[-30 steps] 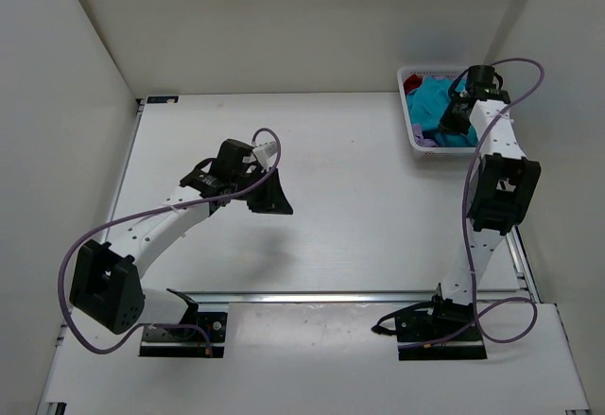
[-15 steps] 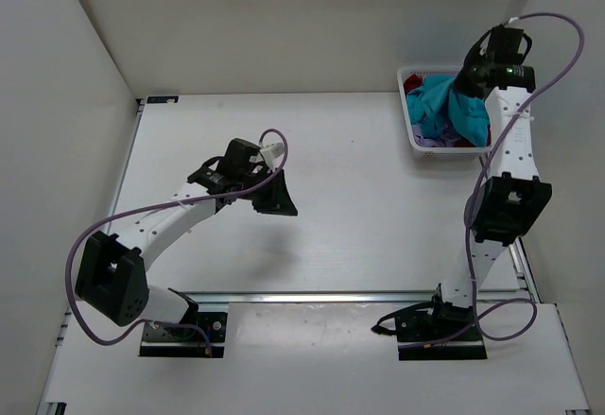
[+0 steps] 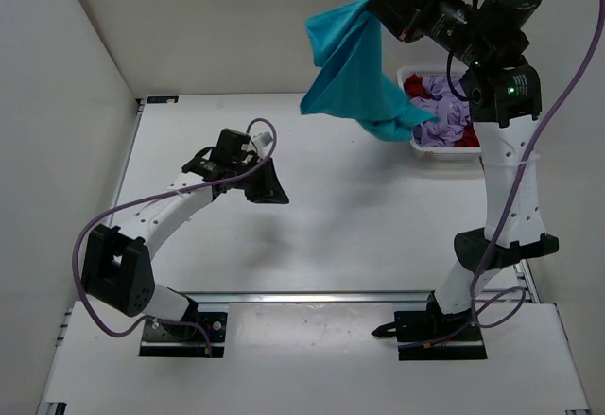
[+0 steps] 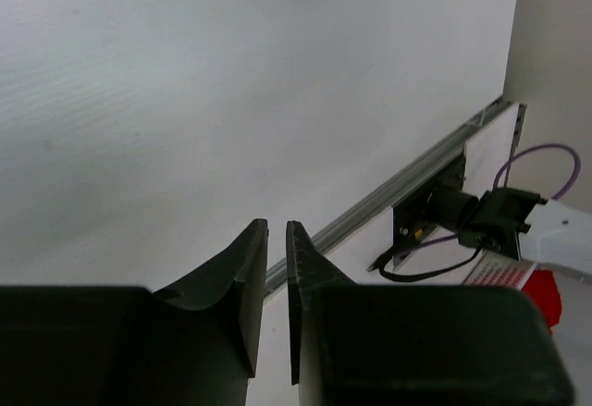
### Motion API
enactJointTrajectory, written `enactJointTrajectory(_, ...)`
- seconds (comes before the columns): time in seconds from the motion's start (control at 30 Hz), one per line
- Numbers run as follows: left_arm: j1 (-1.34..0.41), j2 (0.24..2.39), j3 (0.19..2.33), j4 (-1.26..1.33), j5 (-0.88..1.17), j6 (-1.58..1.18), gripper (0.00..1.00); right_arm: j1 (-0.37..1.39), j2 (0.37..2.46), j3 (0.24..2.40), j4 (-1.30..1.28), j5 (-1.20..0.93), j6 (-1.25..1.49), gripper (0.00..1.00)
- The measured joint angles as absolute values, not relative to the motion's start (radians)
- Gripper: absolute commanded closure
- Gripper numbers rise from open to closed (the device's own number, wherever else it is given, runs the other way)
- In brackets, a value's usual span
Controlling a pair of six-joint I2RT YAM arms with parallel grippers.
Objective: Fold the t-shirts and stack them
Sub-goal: Move the tshirt to the center of the board
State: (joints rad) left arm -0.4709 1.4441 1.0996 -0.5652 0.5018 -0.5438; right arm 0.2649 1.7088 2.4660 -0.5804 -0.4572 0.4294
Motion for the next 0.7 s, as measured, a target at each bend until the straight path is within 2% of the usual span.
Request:
enactJointTrajectory(0.2, -0.336, 1.444, 1.076, -0.577, 0.481, -0.582, 0.78, 0.266, 1.687, 2.438, -0.387, -0.643, 0.584, 1.00)
enactJointTrajectory(0.4, -0.266, 1.442, 1.065, -0.591, 0.463, -0.599, 0.78, 0.214, 1.592, 2.079, -0.303, -0.707, 0.639, 1.00)
enactJointTrajectory(0.53, -0.250, 1.427, 1.027, -0.597, 0.448, -0.603, 0.77, 0.216, 1.684, 1.910, -0.346, -0.686, 0.616, 1.00)
enactJointTrajectory(0.6, -0.245, 1.417, 1.016, -0.610, 0.433, -0.601, 0.77, 0.224, 1.822, 1.967, -0.413, -0.661, 0.590, 1.00)
enactJointTrajectory(0.67, -0.242, 1.409, 1.010, -0.611, 0.417, -0.598, 0.74, 0.240, 2.059, 2.206, -0.541, -0.635, 0.565, 0.97)
enactJointTrajectory(0.7, -0.239, 1.404, 1.007, -0.609, 0.411, -0.595, 0.72, 0.244, 2.185, 2.350, -0.584, -0.625, 0.558, 0.84)
